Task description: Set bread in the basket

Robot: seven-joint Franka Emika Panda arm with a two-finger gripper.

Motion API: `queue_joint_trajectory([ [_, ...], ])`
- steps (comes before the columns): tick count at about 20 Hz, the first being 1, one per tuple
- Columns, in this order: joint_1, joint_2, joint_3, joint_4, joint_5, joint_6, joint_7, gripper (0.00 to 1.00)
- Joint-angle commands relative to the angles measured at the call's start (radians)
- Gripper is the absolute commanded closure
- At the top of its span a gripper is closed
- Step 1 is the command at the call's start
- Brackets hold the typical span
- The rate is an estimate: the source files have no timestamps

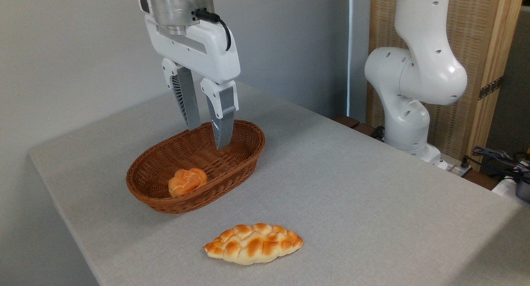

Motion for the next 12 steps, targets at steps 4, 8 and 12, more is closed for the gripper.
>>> queue_joint_trajectory([
  [4, -0.005, 0.006, 0.008, 0.019, 0.011, -0.035, -0.020, 0.00],
  [8, -0.003, 0.006, 0.008, 0.012, 0.011, -0.026, -0.019, 0.00],
  [12, 0.004, 0.000, 0.010, -0.038, 0.016, 0.061, 0.032, 0.00],
])
